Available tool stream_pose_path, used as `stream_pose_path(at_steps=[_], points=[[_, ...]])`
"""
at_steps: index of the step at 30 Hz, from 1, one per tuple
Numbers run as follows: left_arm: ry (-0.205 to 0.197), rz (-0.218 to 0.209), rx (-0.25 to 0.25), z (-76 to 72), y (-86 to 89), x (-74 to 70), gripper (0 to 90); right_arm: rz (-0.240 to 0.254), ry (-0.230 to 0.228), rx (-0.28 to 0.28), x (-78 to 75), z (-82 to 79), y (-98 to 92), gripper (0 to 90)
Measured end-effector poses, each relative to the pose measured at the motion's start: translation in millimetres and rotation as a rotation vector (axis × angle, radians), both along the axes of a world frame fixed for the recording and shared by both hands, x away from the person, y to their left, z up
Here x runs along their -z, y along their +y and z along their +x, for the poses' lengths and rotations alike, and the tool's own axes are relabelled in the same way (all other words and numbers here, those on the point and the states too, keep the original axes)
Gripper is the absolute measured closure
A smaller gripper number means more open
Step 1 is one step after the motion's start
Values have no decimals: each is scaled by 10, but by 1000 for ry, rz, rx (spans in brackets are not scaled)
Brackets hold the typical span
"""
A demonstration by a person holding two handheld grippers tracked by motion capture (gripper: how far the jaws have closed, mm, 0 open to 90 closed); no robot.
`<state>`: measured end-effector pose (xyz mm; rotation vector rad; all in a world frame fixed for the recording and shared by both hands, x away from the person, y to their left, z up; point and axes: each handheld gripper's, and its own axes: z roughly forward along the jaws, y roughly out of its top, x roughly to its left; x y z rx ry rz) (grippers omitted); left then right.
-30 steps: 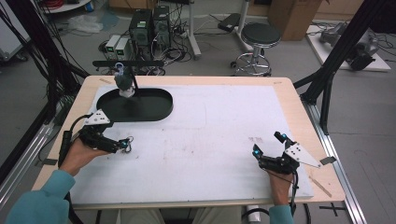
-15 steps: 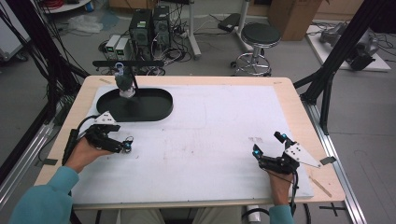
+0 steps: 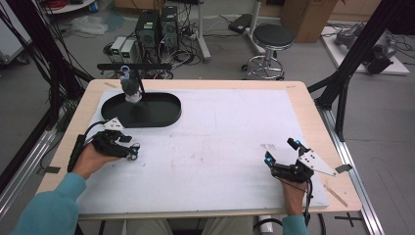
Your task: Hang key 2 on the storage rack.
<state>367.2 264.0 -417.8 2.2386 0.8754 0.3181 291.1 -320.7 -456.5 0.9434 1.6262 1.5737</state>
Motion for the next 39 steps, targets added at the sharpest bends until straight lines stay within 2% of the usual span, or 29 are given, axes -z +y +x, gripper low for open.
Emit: stream_pose_path(at_steps=[8,13,29,39], points=[[11,17,-10,18,6,19,601,2,0,-1,0,0,0,7],[23,16,-9,23,8,26,669,2,0,0,0,0,1,7],[45,31,-7,52,-3,41,791,2,0,-1,0,0,0,7],[51,30,-10,58,9,38,828,2,0,-1,1,1,0,7]])
